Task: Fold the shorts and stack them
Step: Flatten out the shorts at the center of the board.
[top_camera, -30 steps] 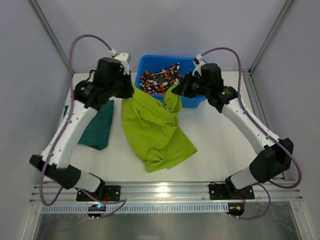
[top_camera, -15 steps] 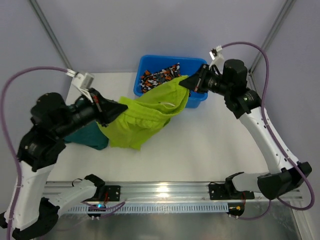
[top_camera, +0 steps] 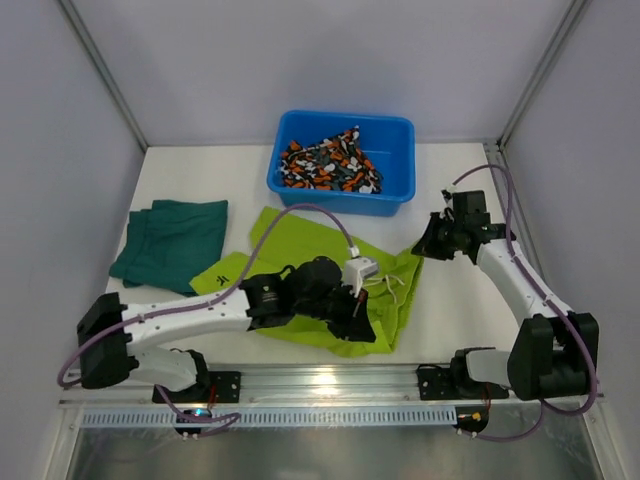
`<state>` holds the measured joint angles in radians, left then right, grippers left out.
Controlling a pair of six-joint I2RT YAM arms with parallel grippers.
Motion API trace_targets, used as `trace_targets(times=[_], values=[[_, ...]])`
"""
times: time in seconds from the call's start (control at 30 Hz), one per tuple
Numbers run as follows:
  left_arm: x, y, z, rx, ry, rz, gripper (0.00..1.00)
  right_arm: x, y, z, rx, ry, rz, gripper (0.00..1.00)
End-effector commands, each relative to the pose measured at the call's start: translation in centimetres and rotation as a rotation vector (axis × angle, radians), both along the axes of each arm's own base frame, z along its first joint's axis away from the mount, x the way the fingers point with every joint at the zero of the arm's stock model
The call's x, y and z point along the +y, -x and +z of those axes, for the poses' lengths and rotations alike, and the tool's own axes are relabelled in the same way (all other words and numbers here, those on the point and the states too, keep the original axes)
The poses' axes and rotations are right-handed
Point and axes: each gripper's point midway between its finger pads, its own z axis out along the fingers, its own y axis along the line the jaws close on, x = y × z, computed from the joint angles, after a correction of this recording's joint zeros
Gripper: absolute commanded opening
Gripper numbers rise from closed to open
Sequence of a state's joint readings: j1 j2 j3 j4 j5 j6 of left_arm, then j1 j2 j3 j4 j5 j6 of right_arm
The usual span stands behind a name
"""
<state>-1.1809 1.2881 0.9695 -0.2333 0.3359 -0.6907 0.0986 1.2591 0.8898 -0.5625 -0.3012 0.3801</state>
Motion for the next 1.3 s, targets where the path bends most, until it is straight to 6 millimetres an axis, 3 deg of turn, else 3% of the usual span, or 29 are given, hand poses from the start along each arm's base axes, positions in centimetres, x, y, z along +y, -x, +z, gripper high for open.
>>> trace_targets(times=[0.0,0.07,0.1,0.13,0.17,0.2,0.27,0.33,0.37,0.4,0.47,0.5,0.53,0.57,0.6,0.63,0.67,0.7,0.73,0.77,0.8,0.83,0.9,0.97,1.1,1.27], values=[[-6.0,-0.3,1.1,-0.029,0.104,-0.008,0.01,-6.4,-1.7,-1.3,-0.002,0.163,-0.125,0.07],[-8.9,1.1,1.2,-0.018,0.14,-0.055,0.02,-9.0,-1.8,-2.8,0.061,0.165,-0.227,0.1],[-10.4,1.5,-1.4,0.021,0.098,-0.066,0.04,-9.5,-2.0,-3.2,0.074,0.15,-0.251,0.11],[-12.2,1.9,-0.4,0.022,0.142,-0.085,0.09,-10.4,-2.5,-4.1,0.094,0.132,-0.289,0.15],[-13.3,3.1,-0.8,0.041,0.145,-0.121,0.11,-10.7,-3.3,-4.0,0.091,0.106,-0.311,0.16],[-14.6,3.7,-3.3,0.082,0.105,-0.131,0.18,-10.8,-3.8,-4.1,0.091,0.08,-0.317,0.17],[-16.8,4.6,-1.9,0.108,0.154,-0.173,0.34,-11.7,-5.6,-4.0,0.077,0.057,-0.332,0.2],[-17.6,4.0,-1.7,0.097,0.147,-0.163,0.39,-11.3,-6.9,-3.5,0.05,0.023,-0.294,0.25],[-17.6,3.2,-0.6,0.075,0.119,-0.146,0.42,-11.2,-7.8,-3.3,0.04,0.01,-0.27,0.27],[-17.2,0.6,-0.2,0.024,0.079,-0.071,0.45,-10.8,-8.1,-3.2,0.03,-0.003,-0.239,0.3],[-14.9,-2.7,2.2,-0.067,0.001,-0.021,0.47,-10.1,-9.1,-2.9,0.006,-0.045,-0.197,0.36],[-13.2,-7.3,2.7,-0.125,-0.04,0.1,0.48,-10.0,-9.4,-2.9,0.001,-0.052,-0.188,0.37],[-11.1,-9.4,4.8,-0.171,-0.049,0.15,0.49,-10.0,-9.8,-2.8,-0.006,-0.056,-0.183,0.38],[-9.0,-11.8,5.4,-0.193,-0.08,0.224,0.5,-10.1,-10.1,-2.8,-0.01,-0.052,-0.181,0.38],[-4.6,-16.5,4.3,-0.202,-0.186,0.374,0.51,-10.2,-10.3,-3.3,0.0,-0.053,-0.178,0.38],[-1.6,-18.9,4.1,-0.228,-0.239,0.471,0.52,-10.1,-10.5,-3.4,-0.001,-0.054,-0.171,0.37],[1.6,-20.3,5.4,-0.244,-0.248,0.549,0.52,-10.2,-10.7,-3.4,-0.005,-0.057,-0.17,0.31],[4.8,-21.2,3.0,-0.227,-0.328,0.602,0.54,-10.1,-11.0,-3.7,-0.006,-0.065,-0.163,0.28],[9.0,-24.0,2.2,-0.198,-0.364,0.721,0.54,-9.9,-11.3,-3.6,-0.014,-0.077,-0.161,0.24],[11.4,-24.5,2.3,-0.173,-0.361,0.771,0.54,-9.8,-11.5,-3.6,-0.021,-0.088,-0.157,0.2],[15.2,-25.6,-0.4,-0.097,-0.405,0.84,0.54,-9.7,-11.9,-4.0,-0.02,-0.098,-0.157,0.14],[17.1,-25.9,-1.3,-0.065,-0.414,0.881,0.54,-9.7,-12.4,-3.7,-0.025,-0.103,-0.16,0.11],[19.8,-26.3,-2.9,0.001,-0.414,0.943,0.55,-9.8,-12.8,-3.9,-0.019,-0.107,-0.167,0.08],[21.3,-26.8,-5.0,0.055,-0.392,0.947,0.57,-9.7,-13.3,-3.8,-0.022,-0.121,-0.177,0.08],[21.7,-27.9,-9.1,0.134,-0.473,0.935,0.59,-9.4,-14.3,-2.9,-0.054,-0.149,-0.173,0.08],[22.2,-28.9,-12.5,0.198,-0.572,0.955,0.59,-9.8,-14.5,-2.7,-0.058,-0.129,-0.172,0.08]])
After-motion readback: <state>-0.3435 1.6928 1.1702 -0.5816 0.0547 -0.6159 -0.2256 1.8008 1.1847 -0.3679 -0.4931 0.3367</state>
